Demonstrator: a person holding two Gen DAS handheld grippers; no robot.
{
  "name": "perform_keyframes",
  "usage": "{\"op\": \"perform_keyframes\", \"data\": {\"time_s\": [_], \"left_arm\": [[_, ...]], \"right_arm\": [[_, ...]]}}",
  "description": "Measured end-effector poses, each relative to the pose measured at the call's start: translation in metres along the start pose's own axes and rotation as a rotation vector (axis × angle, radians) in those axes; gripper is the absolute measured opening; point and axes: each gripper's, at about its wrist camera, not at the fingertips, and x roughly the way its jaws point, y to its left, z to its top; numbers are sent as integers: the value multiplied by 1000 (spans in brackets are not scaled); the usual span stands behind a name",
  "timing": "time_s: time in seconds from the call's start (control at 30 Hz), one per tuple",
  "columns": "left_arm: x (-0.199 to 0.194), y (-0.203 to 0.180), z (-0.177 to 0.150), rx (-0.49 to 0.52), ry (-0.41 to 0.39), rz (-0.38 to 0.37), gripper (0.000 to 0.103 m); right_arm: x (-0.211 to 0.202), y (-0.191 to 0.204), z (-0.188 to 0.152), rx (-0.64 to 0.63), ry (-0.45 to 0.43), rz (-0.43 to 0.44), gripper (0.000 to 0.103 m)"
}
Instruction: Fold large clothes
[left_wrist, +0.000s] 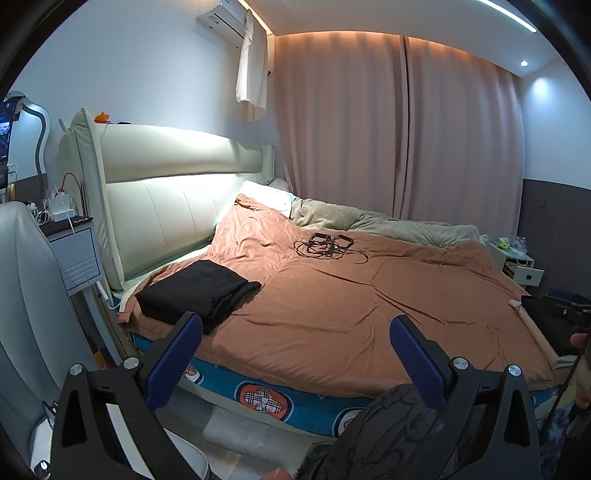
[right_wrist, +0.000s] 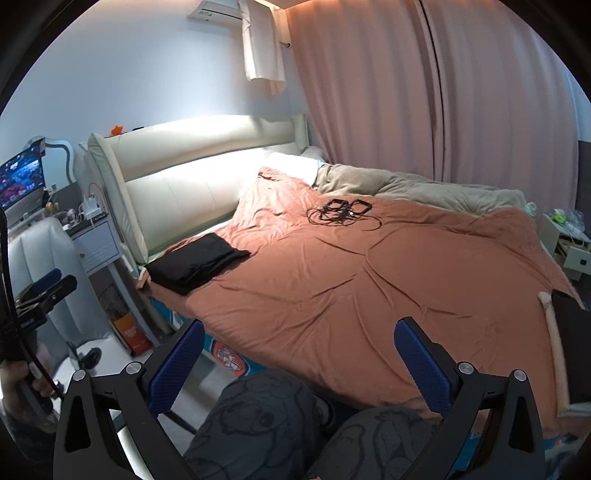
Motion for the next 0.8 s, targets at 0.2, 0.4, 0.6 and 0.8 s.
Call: {"op": "perform_keyframes", "data": {"time_s": [0.2,0.4,0.6,0.8], "left_arm": [[6,-6,-4,-13,29,-28,103],[10,-10,-7,-21,42,-43,103],[13,-9,-7,-26,55,-53,103],[15,-8,-5,-31,62,-58,103]], "right_arm": [[9,-3,-8,16,29,-1,103],[13,-6,-13,30,44,-1,103],[16,-4,-15,30,47,-1,103],[15,-6,-14,30,47,0,103]]}}
